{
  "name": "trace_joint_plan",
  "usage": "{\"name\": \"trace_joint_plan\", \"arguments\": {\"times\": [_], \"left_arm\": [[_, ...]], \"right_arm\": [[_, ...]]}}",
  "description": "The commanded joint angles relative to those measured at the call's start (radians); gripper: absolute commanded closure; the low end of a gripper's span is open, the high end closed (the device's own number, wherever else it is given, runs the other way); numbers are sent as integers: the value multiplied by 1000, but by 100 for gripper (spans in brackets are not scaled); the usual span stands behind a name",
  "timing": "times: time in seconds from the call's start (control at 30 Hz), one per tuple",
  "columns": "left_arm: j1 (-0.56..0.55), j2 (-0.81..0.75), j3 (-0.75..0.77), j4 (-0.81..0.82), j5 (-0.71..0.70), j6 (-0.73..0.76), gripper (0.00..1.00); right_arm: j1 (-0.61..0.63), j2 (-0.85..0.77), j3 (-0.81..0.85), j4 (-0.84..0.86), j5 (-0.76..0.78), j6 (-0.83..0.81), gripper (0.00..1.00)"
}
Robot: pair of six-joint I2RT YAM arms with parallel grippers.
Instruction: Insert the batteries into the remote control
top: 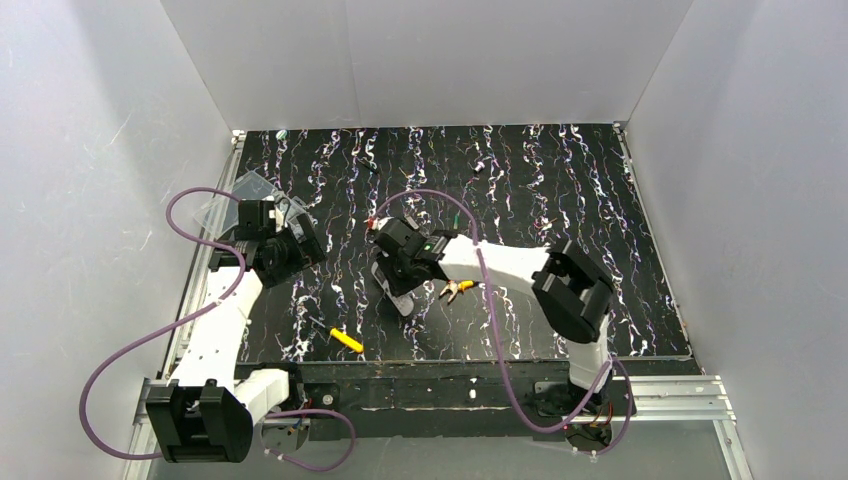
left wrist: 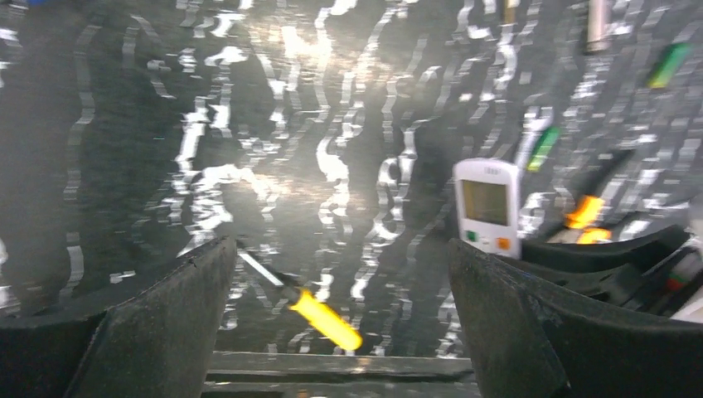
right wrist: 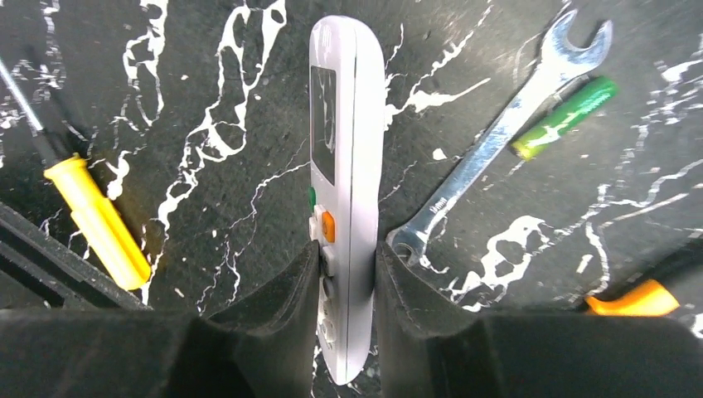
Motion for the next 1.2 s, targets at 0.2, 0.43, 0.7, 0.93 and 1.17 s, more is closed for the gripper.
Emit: {"name": "trace_joint_plan", "arguments": {"times": [0.2, 0.43, 0.7, 0.93, 1.17], "left_arm": [[6, 9, 19, 130, 337, -702, 1], [-52, 11, 29, 146, 297, -992, 5], [-217, 72, 61, 153, 291, -1081, 5], [-263, 90, 26, 243, 315, -1141, 16], [-285, 102, -4, 323, 368, -1170, 30]], "right_arm": [[10, -282, -168, 189, 160, -188, 99], [53, -387, -242, 233, 297, -342, 99], [114, -463, -291, 316, 354, -515, 99], [169, -504, -358, 442, 409, -658, 99], [206, -492, -359, 502, 467, -733, 99]]}}
